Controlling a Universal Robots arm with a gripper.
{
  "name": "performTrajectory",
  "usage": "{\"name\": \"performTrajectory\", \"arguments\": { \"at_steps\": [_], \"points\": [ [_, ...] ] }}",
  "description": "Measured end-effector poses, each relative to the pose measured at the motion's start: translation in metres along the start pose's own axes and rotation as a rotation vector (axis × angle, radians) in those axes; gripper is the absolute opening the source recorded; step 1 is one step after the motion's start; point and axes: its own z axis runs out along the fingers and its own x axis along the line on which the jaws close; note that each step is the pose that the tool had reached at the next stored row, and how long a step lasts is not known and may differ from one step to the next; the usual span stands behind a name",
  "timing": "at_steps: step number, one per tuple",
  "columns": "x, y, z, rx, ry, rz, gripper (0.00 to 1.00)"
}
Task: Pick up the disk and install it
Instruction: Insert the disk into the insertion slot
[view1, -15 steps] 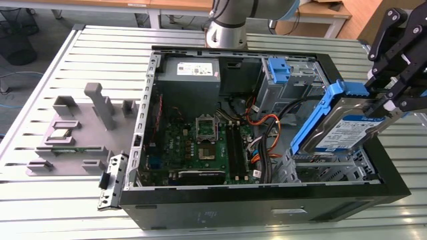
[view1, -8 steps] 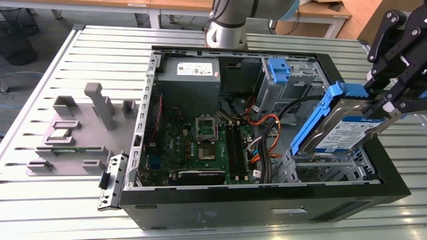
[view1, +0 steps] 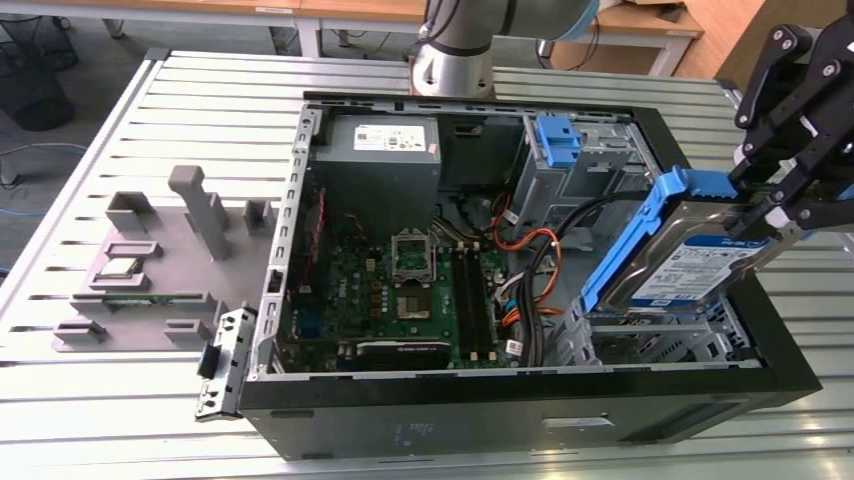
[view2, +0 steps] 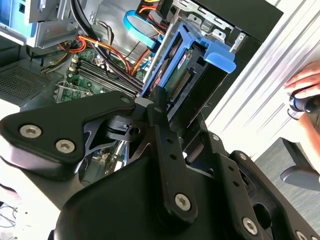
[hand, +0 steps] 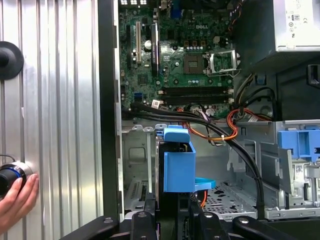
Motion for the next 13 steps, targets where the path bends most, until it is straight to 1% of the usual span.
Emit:
{"name": "performTrajectory", "arguments": {
  "at_steps": [6,13],
  "points": [
    [0.0002,-0.0004,0.0026,0.0,0.0001,0.0,0.35],
    [0.0003,-0.0005,0.0035,0.0,0.0,0.0,0.35]
  ]
}}
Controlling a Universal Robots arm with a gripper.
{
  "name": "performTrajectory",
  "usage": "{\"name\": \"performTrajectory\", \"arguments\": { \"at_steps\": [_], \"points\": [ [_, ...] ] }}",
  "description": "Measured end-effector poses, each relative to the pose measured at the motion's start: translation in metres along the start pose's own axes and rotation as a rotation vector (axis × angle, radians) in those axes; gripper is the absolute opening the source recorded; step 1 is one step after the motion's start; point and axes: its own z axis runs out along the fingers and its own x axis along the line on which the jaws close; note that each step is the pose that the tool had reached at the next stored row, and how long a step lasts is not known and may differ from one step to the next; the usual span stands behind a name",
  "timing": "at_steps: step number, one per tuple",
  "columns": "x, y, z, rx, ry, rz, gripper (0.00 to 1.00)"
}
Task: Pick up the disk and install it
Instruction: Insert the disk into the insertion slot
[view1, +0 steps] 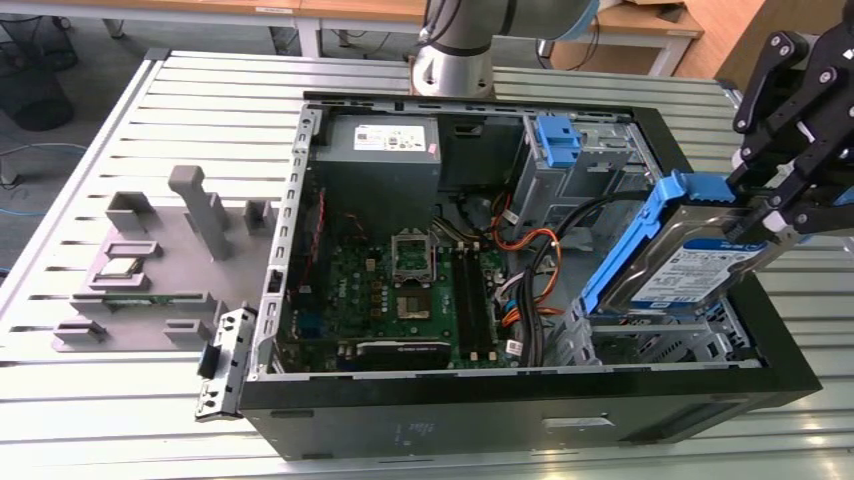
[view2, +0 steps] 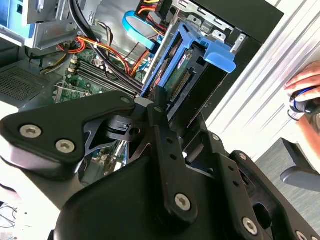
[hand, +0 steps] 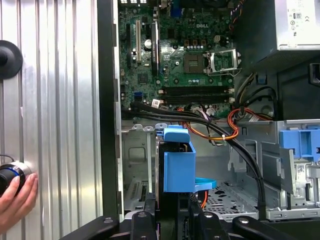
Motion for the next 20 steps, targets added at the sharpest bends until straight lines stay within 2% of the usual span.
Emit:
{"name": "performTrajectory", "arguments": {
  "at_steps": [16,20],
  "points": [
    [0.0001,-0.0006,0.0026,0.0,0.0002,0.0,0.35],
    [0.0003,-0.0007,0.0054,0.0,0.0005,0.0,0.35]
  ]
}}
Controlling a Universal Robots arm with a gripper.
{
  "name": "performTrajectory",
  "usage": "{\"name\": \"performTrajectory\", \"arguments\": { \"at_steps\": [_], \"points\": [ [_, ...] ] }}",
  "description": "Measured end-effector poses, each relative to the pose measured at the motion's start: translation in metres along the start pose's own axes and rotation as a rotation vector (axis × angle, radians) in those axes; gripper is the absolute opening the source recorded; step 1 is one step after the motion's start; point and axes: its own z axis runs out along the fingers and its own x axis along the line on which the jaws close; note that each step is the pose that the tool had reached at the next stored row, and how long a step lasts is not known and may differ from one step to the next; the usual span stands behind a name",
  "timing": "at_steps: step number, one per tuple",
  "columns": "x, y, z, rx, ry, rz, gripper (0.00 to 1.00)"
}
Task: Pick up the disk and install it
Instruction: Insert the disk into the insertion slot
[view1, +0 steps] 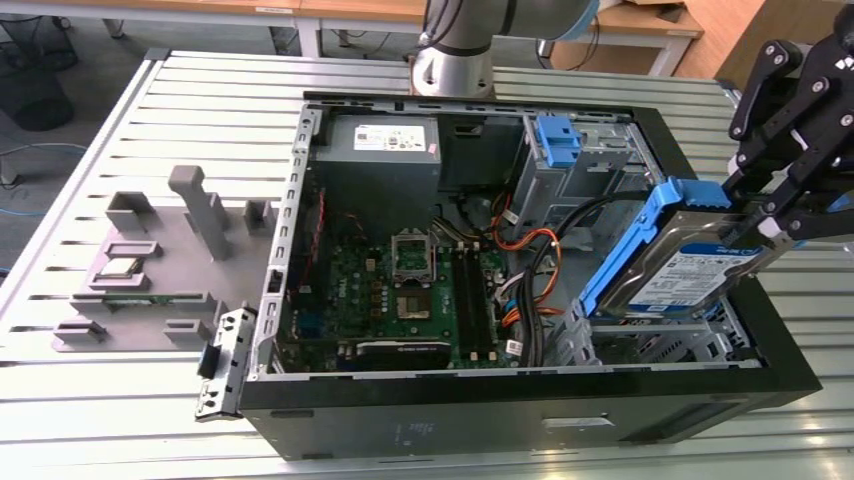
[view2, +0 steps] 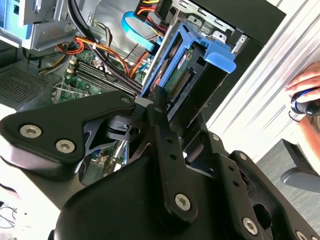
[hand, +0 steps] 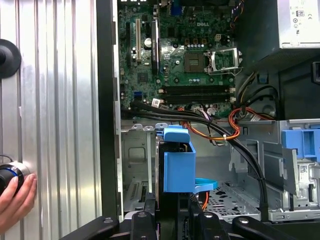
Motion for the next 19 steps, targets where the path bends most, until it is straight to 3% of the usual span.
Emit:
{"name": "performTrajectory", "arguments": {
  "at_steps": [12,19],
  "points": [
    [0.0,0.0,0.0009,0.0,-0.0003,0.0,0.35],
    [-0.0002,0.0001,-0.0043,-0.0001,-0.0004,0.0,0.35]
  ]
}}
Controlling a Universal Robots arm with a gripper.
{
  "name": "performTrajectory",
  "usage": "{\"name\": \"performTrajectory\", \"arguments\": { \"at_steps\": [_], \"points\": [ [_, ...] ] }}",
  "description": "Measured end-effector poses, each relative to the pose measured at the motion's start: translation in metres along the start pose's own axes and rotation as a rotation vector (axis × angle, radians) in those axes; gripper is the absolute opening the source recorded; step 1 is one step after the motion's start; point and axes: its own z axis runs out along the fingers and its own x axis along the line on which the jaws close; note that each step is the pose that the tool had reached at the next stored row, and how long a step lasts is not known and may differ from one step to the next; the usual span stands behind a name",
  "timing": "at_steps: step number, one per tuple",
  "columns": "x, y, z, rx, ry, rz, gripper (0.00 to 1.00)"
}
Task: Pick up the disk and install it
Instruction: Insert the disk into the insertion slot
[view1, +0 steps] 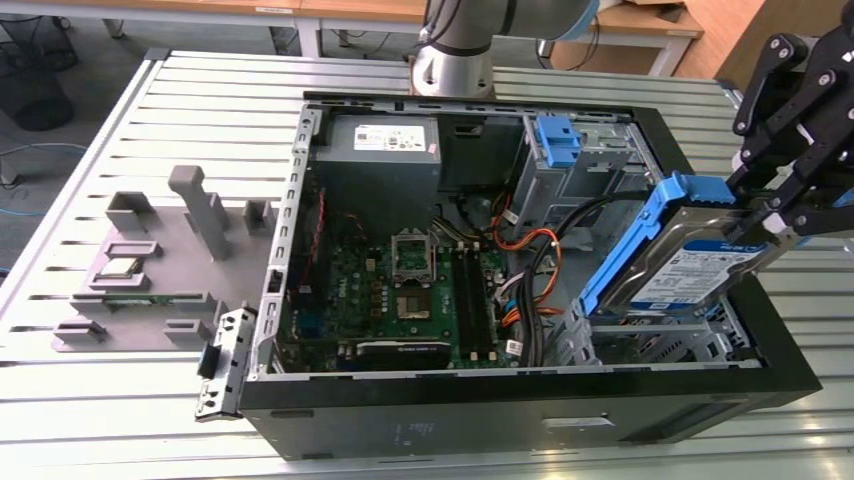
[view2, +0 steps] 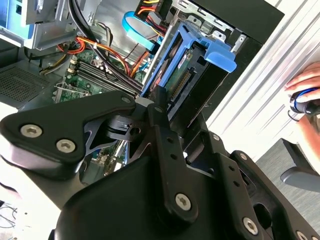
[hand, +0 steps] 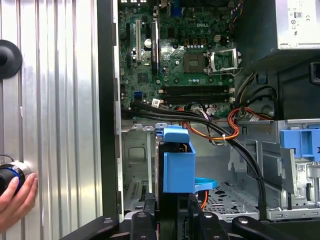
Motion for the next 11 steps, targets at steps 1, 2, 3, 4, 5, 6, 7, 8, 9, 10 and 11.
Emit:
{"name": "performTrajectory", "arguments": {
  "at_steps": [1,2,3,4,5,6,7,8,9,10,11],
  "points": [
    [0.0,0.0,0.0,0.0,0.0,0.0,0.35],
    [0.0,0.0,0.0,0.0,-0.0001,0.0,0.35],
    [0.0,0.0,-0.0001,0.0001,0.0,0.0,0.35],
    [0.0,0.0,-0.0001,0.0,0.0002,0.0,0.35],
    [0.0,0.0,-0.0003,0.0,0.0001,0.0,0.35],
    [0.0,0.0,-0.0009,0.0001,0.0004,0.0,0.35],
    [-0.0001,0.0,-0.0013,0.0,0.0001,0.0,0.35],
    [-0.0001,0.0,-0.0014,0.0001,0.0001,0.0,0.35],
    [-0.0001,0.0,-0.0014,0.0,-0.0001,0.0,0.35],
    [-0.0001,0.0,-0.0019,0.0001,0.0,0.0,0.35],
    [-0.0002,0.0001,-0.0032,0.0,0.0002,0.0,0.35]
  ]
}}
